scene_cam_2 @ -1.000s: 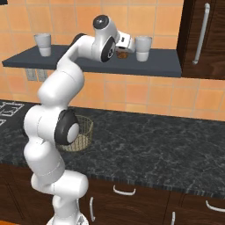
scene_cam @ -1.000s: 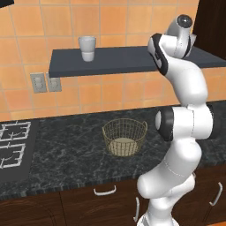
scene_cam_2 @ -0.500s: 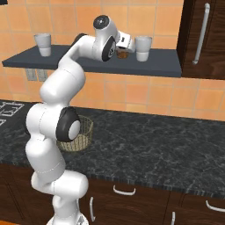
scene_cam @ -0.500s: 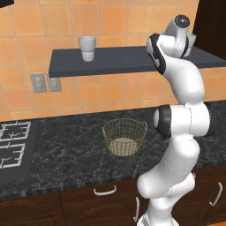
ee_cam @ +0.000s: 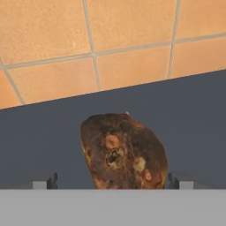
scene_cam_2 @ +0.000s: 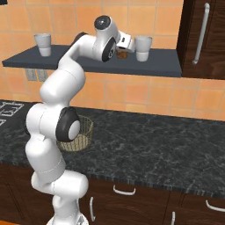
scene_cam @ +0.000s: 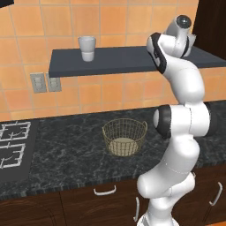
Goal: Open the cabinet, pick up the bread from the cabinet and place it in the basket. Then move the basket to the dining counter.
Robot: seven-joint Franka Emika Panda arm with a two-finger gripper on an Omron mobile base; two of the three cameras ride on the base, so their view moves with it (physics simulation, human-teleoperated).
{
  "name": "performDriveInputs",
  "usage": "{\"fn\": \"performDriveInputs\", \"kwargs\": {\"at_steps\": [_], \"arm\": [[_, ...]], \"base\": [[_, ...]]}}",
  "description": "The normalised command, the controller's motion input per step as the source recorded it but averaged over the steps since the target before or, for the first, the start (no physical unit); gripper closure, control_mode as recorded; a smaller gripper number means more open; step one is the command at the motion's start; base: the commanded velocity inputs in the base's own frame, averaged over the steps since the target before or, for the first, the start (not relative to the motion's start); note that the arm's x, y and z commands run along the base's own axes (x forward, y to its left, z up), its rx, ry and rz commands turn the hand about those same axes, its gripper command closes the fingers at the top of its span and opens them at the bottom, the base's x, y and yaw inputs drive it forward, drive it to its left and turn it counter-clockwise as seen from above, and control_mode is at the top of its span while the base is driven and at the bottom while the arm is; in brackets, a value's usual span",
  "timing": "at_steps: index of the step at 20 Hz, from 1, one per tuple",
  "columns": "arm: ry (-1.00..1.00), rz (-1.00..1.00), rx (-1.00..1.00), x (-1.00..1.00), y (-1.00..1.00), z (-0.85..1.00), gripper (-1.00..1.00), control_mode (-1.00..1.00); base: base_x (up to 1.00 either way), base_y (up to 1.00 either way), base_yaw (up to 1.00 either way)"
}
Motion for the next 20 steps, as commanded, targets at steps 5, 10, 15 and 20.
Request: {"fn": "performDriveInputs", "kwargs": {"at_steps": [5,10,15,20], "arm": [[0.00,0.03,-0.01,0.13,0.20,-0.03,-1.00,-1.00],[0.03,0.00,0.00,0.32,0.07,0.00,-1.00,-1.00],[0.15,0.00,0.00,0.37,0.00,-0.32,1.00,-1.00],[0.13,0.00,0.00,0.16,0.00,-0.42,1.00,-1.00]], "base": [[0.00,0.00,0.00],[0.00,0.00,0.00],[0.00,0.00,0.00],[0.00,0.00,0.00]]}}
